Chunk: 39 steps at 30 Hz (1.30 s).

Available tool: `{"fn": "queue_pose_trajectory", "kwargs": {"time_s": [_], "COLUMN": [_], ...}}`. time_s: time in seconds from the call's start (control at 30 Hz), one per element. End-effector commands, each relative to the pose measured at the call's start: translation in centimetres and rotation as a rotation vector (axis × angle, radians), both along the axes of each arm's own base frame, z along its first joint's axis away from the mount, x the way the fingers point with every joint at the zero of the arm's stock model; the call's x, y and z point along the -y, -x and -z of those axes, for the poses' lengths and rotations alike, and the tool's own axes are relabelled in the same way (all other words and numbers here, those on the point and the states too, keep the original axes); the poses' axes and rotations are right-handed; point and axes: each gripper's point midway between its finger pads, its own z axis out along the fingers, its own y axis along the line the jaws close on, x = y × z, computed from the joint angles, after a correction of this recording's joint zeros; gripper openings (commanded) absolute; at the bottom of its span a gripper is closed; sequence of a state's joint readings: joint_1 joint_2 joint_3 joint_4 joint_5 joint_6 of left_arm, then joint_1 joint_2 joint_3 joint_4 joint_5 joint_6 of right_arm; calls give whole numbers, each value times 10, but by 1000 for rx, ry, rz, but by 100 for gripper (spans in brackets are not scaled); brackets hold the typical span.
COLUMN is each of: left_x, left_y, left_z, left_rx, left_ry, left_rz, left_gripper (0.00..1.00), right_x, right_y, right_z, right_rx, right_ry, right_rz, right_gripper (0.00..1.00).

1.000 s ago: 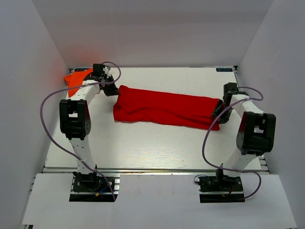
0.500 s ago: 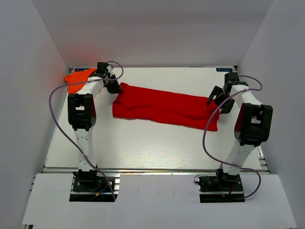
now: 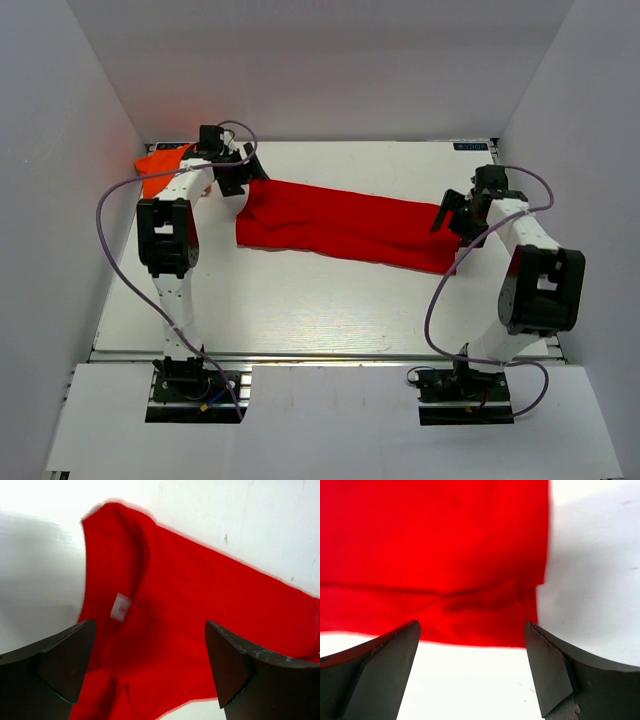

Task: Fold and stack the t-shirts

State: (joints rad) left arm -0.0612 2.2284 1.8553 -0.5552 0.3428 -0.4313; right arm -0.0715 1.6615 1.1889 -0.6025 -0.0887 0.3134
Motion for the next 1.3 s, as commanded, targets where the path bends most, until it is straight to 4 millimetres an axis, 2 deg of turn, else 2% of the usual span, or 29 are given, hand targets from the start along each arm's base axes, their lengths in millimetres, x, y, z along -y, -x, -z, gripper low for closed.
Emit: {"fn": "queue_pose_trajectory", "kwargs": {"time_s": [0.0,0.03,0.07,0.13,0.17,0.2,0.27,0.3,0.37,0.4,0.5,0.53,0.6,0.67,0.7,0.73,0.77,0.83,0.87,0.9,0.97,1.1,1.17,1.2,1.23,1.27], "left_x": [6,8,9,17,23,35,44,52,58,64,69,69,73,73,73,73,70,66,59,59,54,50,46,46,46,45], "left_y": [26,32,48,59,73,74,85,86,89,94,94,93,89,90,87,87,86,86,83,85,88,85,82,73,68,62], "left_z": [-77,-81,-66,-82,-67,-72,-58,-59,-48,-35,-20,-7,0,19,20,20,27,30,32,37,43,58,75,72,76,81], "left_rx": [150,164,129,182,148,183,146,154,137,104,76,56,36,-9,-9,-9,-20,-27,-24,-42,-62,-84,-124,-118,-127,-138], "left_ry": [-12,-2,9,34,52,84,95,97,97,101,99,97,94,89,89,89,73,52,36,34,13,-10,-31,-38,-47,-57], "left_rz": [32,40,52,62,77,106,122,140,153,168,177,176,172,170,170,170,157,140,118,117,91,76,41,35,29,24], "left_gripper": [100,100,100,100,100,100,100,100,100,100,100,100,100,100,100,100,100,100,100,100,100,100,100,100,100,100], "right_x": [-25,-30,-33,-42,-44,-49,-51,-63,-66,-70,-74,-75,-73,-65,-61,-47,-42,-33,-23,-14,-6,-7,-15,-17,-21,-21], "right_y": [-4,2,2,5,5,5,3,3,3,2,-11,-14,-26,-44,-48,-57,-64,-74,-69,-74,-67,-55,-40,-34,-10,-1], "right_z": [-23,-19,-18,-11,-8,-6,0,3,10,10,14,16,14,19,20,21,28,28,41,40,48,60,71,69,84,82], "right_rx": [137,125,126,105,95,93,84,80,59,59,84,81,99,125,123,125,107,114,57,62,19,-24,-63,-69,-127,-135], "right_ry": [-59,-73,-76,-95,-103,-115,-128,-131,-143,-146,-155,-160,-155,-125,-118,-58,-46,-9,15,43,70,66,40,19,5,4], "right_rz": [-130,-145,-158,-179,-180,-195,-195,-226,-227,-235,-222,-203,-173,-104,-76,-23,22,72,138,173,215,198,173,168,166,164], "right_gripper": [90,90,90,90,90,90,90,90,90,90,90,90,90,90,90,90,90,90,90,90,90,90,90,90,90,90]}}
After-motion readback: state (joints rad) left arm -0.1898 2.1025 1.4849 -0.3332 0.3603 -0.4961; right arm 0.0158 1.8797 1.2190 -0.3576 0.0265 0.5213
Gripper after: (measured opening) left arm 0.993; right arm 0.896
